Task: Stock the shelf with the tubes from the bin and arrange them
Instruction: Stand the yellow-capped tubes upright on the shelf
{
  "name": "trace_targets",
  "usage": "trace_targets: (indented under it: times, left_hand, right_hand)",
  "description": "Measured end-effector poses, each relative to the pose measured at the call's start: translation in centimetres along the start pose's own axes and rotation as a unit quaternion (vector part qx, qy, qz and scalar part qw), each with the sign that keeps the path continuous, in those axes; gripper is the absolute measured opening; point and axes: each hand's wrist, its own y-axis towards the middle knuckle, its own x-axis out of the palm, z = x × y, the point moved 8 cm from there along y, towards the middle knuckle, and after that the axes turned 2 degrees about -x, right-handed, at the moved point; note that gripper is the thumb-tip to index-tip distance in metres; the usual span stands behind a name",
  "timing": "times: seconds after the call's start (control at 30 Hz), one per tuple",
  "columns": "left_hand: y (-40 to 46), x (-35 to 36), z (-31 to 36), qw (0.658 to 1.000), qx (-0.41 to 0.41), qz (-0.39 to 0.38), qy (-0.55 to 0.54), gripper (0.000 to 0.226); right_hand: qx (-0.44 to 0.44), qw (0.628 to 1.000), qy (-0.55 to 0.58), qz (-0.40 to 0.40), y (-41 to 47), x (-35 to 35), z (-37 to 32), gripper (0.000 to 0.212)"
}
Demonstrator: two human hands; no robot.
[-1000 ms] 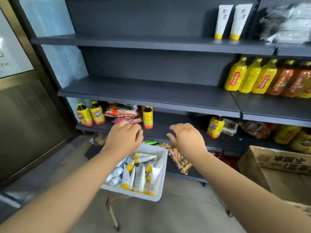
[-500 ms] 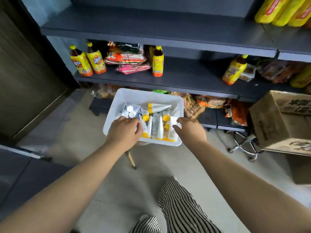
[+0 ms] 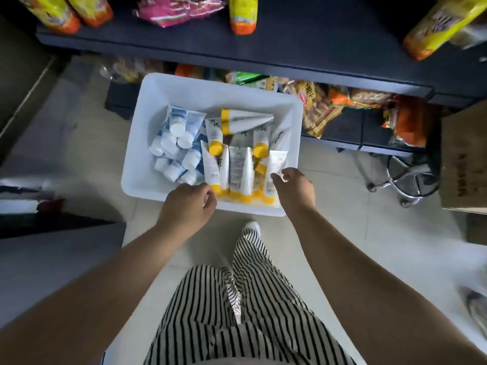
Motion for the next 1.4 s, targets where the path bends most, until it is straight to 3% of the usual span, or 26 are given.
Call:
trace_targets:
  times: [0.2,0.37,0.57,0.7,0.77,0.83,0.9,1.03,1.13,1.23,1.4]
  left_hand:
    - [4.5,4.1,-1.2,0.986,-0.1,-0.03,-0.134,0.029]
    - [6.7,8.4,-2.6,0.963,-0.185,-0.065,-0.186,0.031]
    - [7.9,11.6,-3.4,0.95,-0.195,-0.09,-0.227,0.029]
    - [8.1,11.9,-3.8,0.946,-0.2,-0.088,-0.24,0.028]
    - [8.1,11.9,-3.6,0.943,-0.2,-0.097,-0.25,0.029]
    - [8.2,12.1,-3.1,0.937,-0.203,-0.108,-0.264,0.031]
    - [8.4,12.2,-2.2,0.93,-0.209,-0.11,-0.283,0.032]
    - [9.6,13.5,-0.4,0.902,-0.226,-0.099,-0.355,0.039]
    - [10.4,15.4,0.3,0.888,-0.24,-0.095,-0.381,0.04]
    - [11.0,16.4,0.3,0.908,-0.227,-0.059,-0.347,0.035]
    - [11.2,16.2,-0.1,0.916,-0.221,-0.018,-0.334,0.033]
  right_hand:
    - [0.097,0.993,0.06,-0.029,5.3,5.2,2.5,0.05]
    - [0.147,0.981,0.121,0.039,8.0,8.6,4.6,0.052]
    - [0.147,0.965,0.142,0.167,8.2,9.0,4.7,0.031]
    - [0.102,0.965,0.173,0.17,7.4,8.2,4.9,0.009]
    - [0.102,0.957,0.217,0.162,6.7,7.4,5.3,0.014]
    - [0.115,0.928,0.319,0.154,6.1,6.8,5.9,0.02]
    - [0.132,0.875,0.439,0.158,5.6,6.6,6.6,0.023]
    - [0.16,0.808,0.547,0.148,4.9,5.9,7.5,0.019]
    - [0.176,0.786,0.576,0.137,4.5,5.7,8.2,0.023]
    - [0.186,0.762,0.601,0.153,4.2,6.0,9.0,0.027]
    - [0.214,0.776,0.576,0.145,3.6,6.5,9.7,0.031]
